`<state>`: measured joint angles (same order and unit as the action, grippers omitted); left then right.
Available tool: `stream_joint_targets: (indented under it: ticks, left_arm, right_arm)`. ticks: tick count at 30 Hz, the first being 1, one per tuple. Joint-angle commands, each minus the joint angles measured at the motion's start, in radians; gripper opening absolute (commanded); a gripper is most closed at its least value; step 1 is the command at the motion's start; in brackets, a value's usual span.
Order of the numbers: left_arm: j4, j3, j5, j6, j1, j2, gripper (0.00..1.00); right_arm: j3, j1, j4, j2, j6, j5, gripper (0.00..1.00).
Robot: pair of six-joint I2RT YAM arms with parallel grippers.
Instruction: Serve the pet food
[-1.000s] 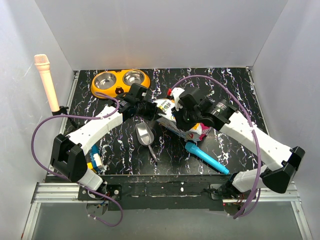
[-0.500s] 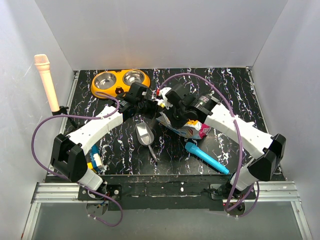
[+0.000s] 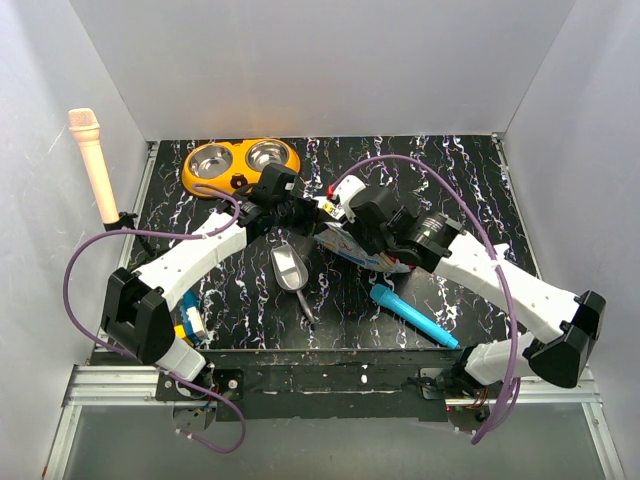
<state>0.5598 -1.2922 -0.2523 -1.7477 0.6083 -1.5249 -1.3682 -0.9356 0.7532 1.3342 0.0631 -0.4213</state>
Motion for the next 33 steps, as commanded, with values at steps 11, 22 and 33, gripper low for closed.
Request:
stream_joint_targets:
  ticks: [11,22,33]
  left_arm:
    - [-0.06,-0.081,-0.051,-0.039,-0.005,0.065,0.0]
    - [-0.06,-0.094,-0.053,-0.041,-0.005,0.069,0.0]
    - [-0.018,-0.128,0.01,0.183,-0.016,0.094,0.43]
  right_arm:
    - [-0.089,0.012,0.018,0.077,0.116,0.21,0.41]
    - [-0.034,-0.003,-0.107,0.115,0.168,-0.035,0.43]
    - [-0.037,0.003,-0.152,0.036,0.1,-0.064,0.01]
